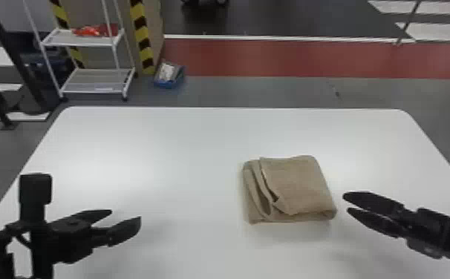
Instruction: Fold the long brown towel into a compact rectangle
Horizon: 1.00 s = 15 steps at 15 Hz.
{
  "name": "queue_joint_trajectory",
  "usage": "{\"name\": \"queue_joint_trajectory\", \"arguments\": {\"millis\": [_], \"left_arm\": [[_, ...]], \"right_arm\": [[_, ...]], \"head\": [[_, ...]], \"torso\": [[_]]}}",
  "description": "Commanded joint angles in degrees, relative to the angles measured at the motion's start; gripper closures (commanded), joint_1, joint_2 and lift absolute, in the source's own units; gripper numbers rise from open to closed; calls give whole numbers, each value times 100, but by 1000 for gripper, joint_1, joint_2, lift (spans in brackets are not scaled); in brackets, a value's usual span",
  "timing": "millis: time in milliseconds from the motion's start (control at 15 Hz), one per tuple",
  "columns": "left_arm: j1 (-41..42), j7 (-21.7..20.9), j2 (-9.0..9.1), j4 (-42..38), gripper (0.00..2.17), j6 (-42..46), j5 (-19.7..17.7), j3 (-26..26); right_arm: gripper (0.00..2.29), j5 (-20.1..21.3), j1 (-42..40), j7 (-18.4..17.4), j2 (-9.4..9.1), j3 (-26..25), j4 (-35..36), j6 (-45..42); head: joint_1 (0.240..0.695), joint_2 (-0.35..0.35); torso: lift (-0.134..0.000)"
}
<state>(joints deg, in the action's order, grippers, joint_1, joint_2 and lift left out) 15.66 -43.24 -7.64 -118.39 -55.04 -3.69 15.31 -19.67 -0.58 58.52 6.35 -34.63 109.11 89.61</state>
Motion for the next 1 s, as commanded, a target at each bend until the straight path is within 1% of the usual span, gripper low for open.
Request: {"name": "queue_joint_trajectory", "arguments": {"millis": [0, 67, 133, 200, 267, 333, 400, 467, 533, 600, 667, 800, 933], "left_arm": [[-1, -9, -10, 0, 39, -12, 0, -11], [-1, -18, -18, 0, 39, -12, 0, 24], [7, -18, -18, 0, 39, -12, -9, 59], [7, -26, -18, 0, 39, -12, -9, 68], [16, -26, -18, 9, 39, -12, -9, 68], [-1, -18, -18, 44, 39, 5, -9, 51], [-1, -9, -18, 71, 39, 23, -9, 33], [-1, -9, -18, 79, 39, 23, -9, 15], [-10, -9, -18, 88, 39, 41, -9, 7], [-10, -9, -18, 97, 39, 41, -9, 15], [-10, -9, -18, 97, 39, 41, -9, 15], [-1, -26, -18, 88, 39, 41, -9, 24], [25, -35, -18, 62, 39, 41, -9, 24]], "right_arm": [[883, 95, 40, 98, 6, 176, -4, 47], [1305, 95, 49, 239, 6, 185, -4, 47], [1521, 130, 40, 511, 24, 185, 14, 47], [1669, 253, 23, 907, 94, 194, 40, 47], [1828, 455, -47, 1215, 209, 273, 128, 47], [2037, 675, -153, 1478, 288, 378, 216, 47], [2047, 780, -250, 1628, 323, 396, 295, 47], [2047, 973, -329, 1847, 384, 413, 400, 47], [2047, 1176, -425, 1953, 490, 501, 488, 47], [2047, 1457, -496, 1980, 587, 651, 541, 47], [2047, 1597, -504, 1980, 622, 703, 541, 47], [2047, 1782, -504, 1953, 630, 862, 541, 47], [2047, 2134, -408, 1786, 630, 1196, 515, 47]], "head": [[695, -23], [695, -19], [695, -14], [695, -1], [695, 6], [695, 10], [695, 10], [695, 10], [695, 8], [695, -2], [695, -8], [695, -18], [695, -19]], "torso": [[-120], [-120], [-120], [-120], [-120], [-120], [-120], [-120], [-120], [-120], [-120], [-120], [-120]]}}
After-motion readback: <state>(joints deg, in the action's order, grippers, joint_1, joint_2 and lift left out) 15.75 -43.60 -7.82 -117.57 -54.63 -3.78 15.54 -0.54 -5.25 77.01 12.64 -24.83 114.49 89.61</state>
